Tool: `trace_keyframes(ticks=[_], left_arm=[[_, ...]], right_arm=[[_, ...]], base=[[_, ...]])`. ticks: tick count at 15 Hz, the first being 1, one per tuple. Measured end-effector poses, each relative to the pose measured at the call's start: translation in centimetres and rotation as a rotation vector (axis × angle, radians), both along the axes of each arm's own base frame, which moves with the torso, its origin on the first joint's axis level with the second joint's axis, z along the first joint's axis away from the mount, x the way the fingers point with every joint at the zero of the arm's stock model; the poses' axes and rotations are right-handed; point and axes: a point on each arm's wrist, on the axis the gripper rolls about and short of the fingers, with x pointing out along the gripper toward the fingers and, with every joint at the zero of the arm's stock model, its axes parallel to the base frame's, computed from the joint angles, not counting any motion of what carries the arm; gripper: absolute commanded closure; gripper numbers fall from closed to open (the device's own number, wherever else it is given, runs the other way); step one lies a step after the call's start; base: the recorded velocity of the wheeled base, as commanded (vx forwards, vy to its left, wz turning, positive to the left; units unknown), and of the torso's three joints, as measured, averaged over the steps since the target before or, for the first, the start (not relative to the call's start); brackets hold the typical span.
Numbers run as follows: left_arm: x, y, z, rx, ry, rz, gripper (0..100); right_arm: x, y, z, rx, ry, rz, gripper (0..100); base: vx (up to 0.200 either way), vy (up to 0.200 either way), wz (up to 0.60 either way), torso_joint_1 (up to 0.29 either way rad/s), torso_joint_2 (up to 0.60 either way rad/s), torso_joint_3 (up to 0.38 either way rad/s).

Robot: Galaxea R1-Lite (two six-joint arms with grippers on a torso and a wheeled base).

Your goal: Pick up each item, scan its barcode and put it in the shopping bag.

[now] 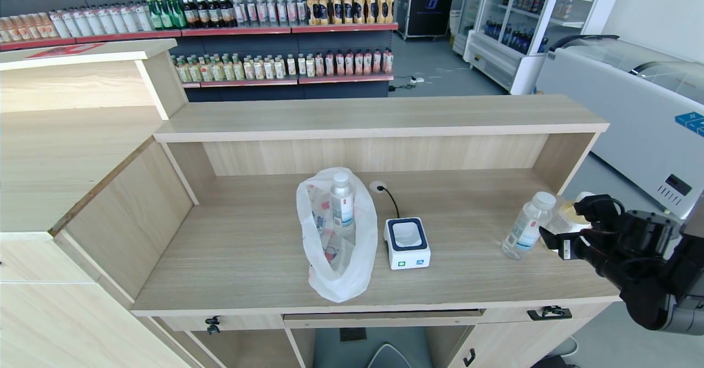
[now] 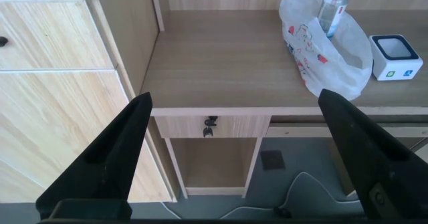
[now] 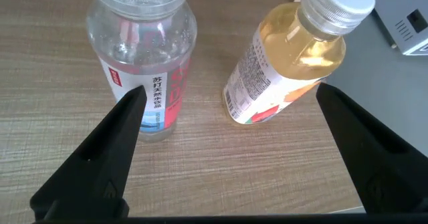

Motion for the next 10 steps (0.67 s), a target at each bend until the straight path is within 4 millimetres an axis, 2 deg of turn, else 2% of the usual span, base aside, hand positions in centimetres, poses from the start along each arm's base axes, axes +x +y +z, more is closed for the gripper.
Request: trace_keyframes(ticks=[5,10], left_arm=[[0.0,0.0,0.0,0.0,0.0,0.0,0],[0.0,0.0,0.0,0.0,0.0,0.0,0]], right_arm=[[0.5,1.1,-0.5,0.015,0.006,0.035,0],[1.9,1.5,-1.0,0.009,-0.015,0.053,0]], base=[[0.0,0.0,0.0,0.0,0.0,0.0],[0.0,0.0,0.0,0.0,0.0,0.0]])
